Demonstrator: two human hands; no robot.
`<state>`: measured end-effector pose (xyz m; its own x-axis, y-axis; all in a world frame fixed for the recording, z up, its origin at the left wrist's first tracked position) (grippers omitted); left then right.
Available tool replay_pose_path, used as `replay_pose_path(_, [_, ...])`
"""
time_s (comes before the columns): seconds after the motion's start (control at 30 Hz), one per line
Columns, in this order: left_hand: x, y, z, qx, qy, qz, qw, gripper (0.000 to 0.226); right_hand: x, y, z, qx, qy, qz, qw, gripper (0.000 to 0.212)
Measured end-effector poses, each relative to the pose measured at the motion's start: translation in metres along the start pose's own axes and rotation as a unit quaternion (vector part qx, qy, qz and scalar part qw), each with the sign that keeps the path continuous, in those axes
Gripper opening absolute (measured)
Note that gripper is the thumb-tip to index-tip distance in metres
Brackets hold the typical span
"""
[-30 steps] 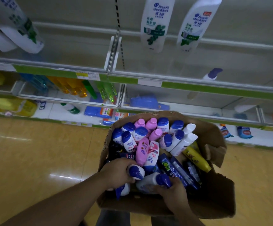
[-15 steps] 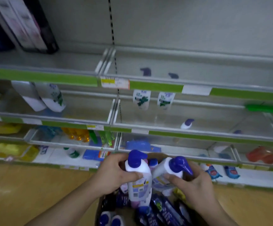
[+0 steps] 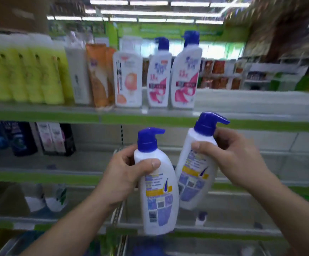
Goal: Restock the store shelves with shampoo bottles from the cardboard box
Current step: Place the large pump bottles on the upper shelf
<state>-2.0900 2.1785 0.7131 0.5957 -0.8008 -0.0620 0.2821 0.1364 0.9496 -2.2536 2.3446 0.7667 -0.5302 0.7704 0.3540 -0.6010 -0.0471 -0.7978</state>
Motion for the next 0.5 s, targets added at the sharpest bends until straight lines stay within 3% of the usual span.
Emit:
replay_pose_path(0.13, [-0.008, 0.045, 0.029, -0.042, 0.026, -0.034, 0.998, 0.028, 0.036, -0.036, 0.046, 0.010, 0.039, -0.045, 0.998, 0.055])
replay_pose_path(0.33, [0.002, 0.084, 0.062, -0.079, 0.048, -0.040, 0.995, 0.048, 0.087, -0.074, 0.118, -0.001, 0.100, -0.065, 0.993, 0.045])
replay_pose_path(0.5, [0.000, 0.105, 0.084, -0.118, 0.056, -0.010, 0.991, 0.037, 0.119, -0.077, 0.181, -0.033, 0.164, -0.120, 0.979, 0.050])
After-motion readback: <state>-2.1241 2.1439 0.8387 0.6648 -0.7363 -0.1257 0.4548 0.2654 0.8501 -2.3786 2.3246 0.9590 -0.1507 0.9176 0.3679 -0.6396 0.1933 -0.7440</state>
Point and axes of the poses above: each hand's wrist, its own z-axis towards the middle knuckle, its own x-axis out of the back of the hand, y = z × x, the point moved 6 cm from there along z, towards the middle knuckle, and after that the axes turned 2 degrees about x, right-handed, at the moved point
